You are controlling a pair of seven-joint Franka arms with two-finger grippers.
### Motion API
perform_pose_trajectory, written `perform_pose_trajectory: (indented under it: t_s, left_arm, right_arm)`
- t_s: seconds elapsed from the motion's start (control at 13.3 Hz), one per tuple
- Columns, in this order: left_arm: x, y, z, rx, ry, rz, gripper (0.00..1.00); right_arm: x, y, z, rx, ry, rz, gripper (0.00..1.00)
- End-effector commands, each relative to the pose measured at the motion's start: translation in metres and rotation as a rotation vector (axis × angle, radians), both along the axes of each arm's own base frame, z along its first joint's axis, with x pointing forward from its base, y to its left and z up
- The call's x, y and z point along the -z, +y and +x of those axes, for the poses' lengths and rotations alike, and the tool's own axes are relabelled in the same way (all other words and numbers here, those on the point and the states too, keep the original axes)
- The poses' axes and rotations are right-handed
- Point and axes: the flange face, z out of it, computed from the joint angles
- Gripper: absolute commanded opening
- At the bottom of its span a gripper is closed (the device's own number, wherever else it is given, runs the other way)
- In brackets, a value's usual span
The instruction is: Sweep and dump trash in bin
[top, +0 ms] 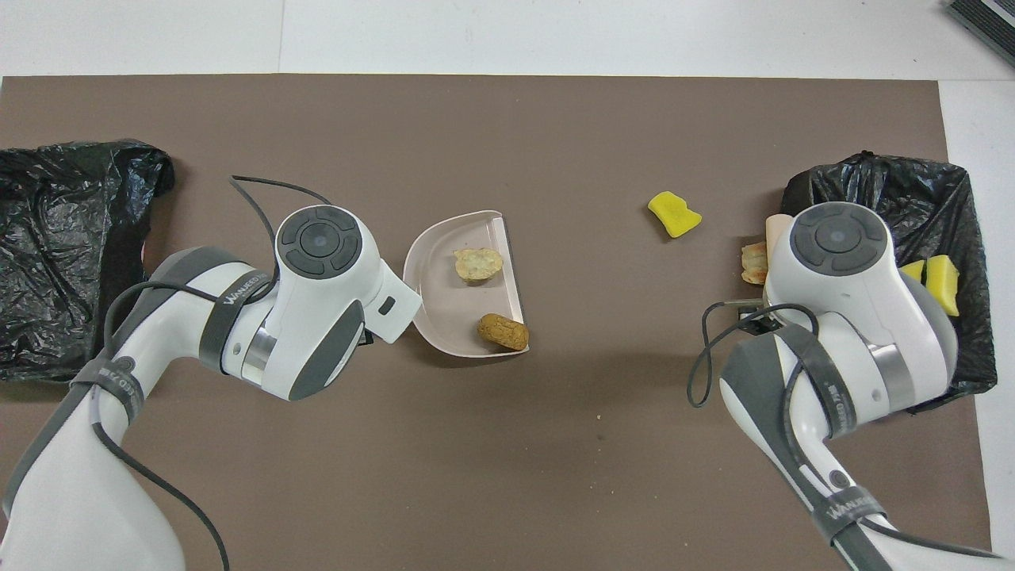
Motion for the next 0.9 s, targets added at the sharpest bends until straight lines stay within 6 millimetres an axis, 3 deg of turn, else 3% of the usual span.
perform_pose_trajectory:
  t_s: [0.0, 0.3, 0.6, 0.82]
  left_arm:
    - [0.003, 0.007, -0.01, -0.01, -0.005, 0.006, 0.0]
    - [0.005, 0.008, -0.012, -0.009, 0.0, 0.008, 0.0]
    - [0.005, 0.009, -0.012, -0.012, 0.0, 0.008, 0.0]
    - [0.005, 0.01, -0.014, -0.013, 0.002, 0.008, 0.0]
  right_arm:
    - [0.014, -0.013, -0.008, -0.033, -0.05, 0.006, 0.0]
    - [0.023, 0.021, -0.007, -0.073, -0.074, 0.049, 0.0]
    - [0.026, 0.092, -0.003, -0.105, -0.084, 0.191, 0.0]
    - [0.009, 0.155, -0.002, -0.124, -0.089, 0.331, 0.0]
